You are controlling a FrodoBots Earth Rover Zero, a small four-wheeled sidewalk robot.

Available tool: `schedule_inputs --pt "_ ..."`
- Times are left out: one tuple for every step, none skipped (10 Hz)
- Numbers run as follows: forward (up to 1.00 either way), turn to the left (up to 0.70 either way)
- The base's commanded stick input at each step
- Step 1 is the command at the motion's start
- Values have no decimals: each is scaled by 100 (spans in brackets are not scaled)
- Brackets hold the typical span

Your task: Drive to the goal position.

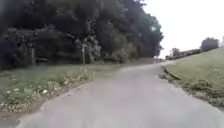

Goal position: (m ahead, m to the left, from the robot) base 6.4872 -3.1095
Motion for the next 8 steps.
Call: schedule_inputs --pt "100 0" --pt "100 0" --pt "100 0" --pt "100 -35" --pt "100 -40" --pt "100 -1" --pt "100 0" --pt "100 0"
